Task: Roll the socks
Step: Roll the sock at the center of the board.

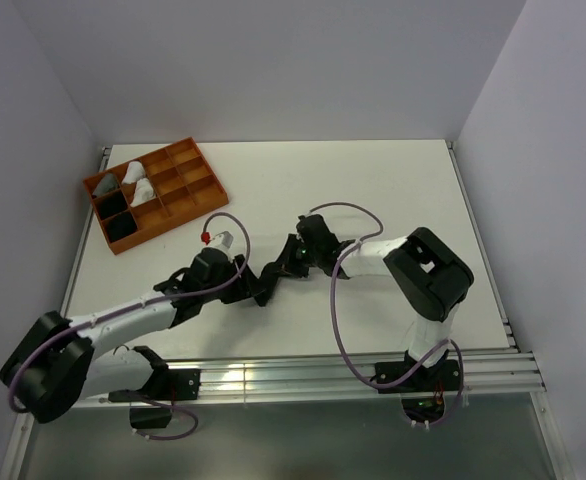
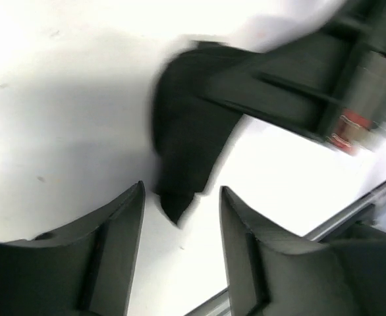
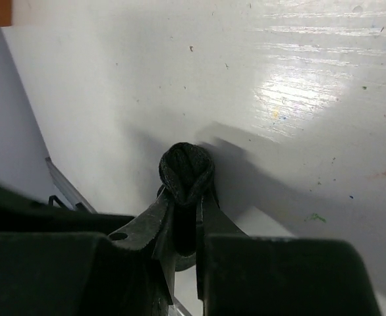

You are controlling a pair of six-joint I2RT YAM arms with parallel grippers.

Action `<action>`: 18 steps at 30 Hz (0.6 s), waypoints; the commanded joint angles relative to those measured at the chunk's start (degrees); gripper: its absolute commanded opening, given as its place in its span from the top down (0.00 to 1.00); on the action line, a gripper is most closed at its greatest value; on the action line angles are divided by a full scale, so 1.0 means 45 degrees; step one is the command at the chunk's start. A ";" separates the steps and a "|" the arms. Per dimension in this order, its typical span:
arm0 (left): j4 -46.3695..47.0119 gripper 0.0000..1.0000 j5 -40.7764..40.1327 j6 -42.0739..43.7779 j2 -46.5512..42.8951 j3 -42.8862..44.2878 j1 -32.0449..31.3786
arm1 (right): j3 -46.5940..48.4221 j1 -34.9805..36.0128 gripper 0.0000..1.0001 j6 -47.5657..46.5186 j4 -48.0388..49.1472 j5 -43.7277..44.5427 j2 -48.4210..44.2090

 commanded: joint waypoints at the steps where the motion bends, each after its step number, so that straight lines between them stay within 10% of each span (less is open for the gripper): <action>1: -0.2225 0.41 -0.4227 0.1438 -0.1344 0.0992 -0.1556 | 0.0849 0.0229 1.00 -0.0532 -0.2434 0.1000 -0.0422; 18: -0.0474 0.31 -0.9311 0.4818 0.1973 0.3025 -0.5797 | 0.3018 0.0562 0.92 -0.0669 -0.5854 0.1372 -0.0012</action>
